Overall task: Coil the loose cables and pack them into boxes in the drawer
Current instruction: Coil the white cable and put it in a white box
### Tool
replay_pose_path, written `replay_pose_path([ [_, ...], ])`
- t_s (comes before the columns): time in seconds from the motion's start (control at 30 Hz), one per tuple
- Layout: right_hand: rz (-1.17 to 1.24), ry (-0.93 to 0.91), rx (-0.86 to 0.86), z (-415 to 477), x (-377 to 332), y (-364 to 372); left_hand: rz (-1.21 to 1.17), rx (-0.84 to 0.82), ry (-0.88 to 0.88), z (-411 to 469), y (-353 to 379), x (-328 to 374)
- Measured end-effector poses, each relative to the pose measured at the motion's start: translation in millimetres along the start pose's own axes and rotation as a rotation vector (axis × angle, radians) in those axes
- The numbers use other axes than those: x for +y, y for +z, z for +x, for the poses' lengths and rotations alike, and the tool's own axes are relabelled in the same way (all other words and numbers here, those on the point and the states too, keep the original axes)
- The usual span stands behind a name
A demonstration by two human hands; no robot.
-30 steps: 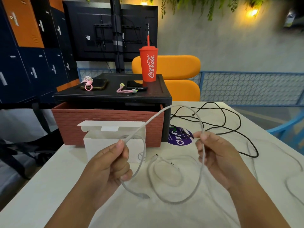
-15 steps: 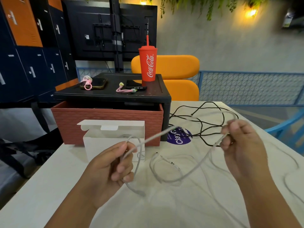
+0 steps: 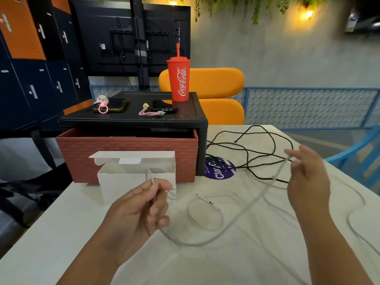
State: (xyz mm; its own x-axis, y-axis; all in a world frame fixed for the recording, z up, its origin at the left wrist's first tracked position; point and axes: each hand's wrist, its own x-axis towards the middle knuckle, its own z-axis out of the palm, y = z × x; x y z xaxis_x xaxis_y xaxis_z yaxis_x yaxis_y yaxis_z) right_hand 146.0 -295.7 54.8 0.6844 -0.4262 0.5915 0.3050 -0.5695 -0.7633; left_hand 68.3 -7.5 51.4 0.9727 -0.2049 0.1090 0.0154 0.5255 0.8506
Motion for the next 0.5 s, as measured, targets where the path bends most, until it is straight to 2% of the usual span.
replay_pose_path([
  [0.1, -0.334, 0.233, -0.281, -1.6, 6.2, 0.5, 0.007, 0.003, -0.016, 0.8, -2.1, -0.5],
  [0.17, -0.388, 0.296, -0.24, -4.1, -8.2, -1.4, 0.009, -0.011, -0.013, 0.6, -2.1, -0.2],
  [0.27, -0.46, 0.107, -0.068, -13.6, -34.0, -3.0, -0.012, -0.053, -0.005, 0.5, -3.4, 1.1],
  [0.33, -0.383, -0.065, -0.021, -25.1, -47.2, 3.6, -0.194, -0.153, -0.026, 2.9, -9.9, 1.3],
  [0.37, -0.295, -0.151, -0.06, -33.0, -51.7, 10.2, -0.323, -0.234, -0.062, 4.7, -10.3, 1.8],
  [0.4, -0.161, -0.221, -0.15, -42.3, -55.4, 18.0, -0.416, -0.27, -0.093, 4.9, -8.7, 3.5],
  [0.43, -0.017, -0.242, -0.291, -51.6, -59.6, 26.0, -0.428, -0.232, -0.122, -0.3, -8.4, 6.5],
  [0.5, 0.231, -0.113, -0.66, -72.0, -71.1, 38.9, -0.371, -0.275, -0.106, -3.1, -11.5, 8.0],
])
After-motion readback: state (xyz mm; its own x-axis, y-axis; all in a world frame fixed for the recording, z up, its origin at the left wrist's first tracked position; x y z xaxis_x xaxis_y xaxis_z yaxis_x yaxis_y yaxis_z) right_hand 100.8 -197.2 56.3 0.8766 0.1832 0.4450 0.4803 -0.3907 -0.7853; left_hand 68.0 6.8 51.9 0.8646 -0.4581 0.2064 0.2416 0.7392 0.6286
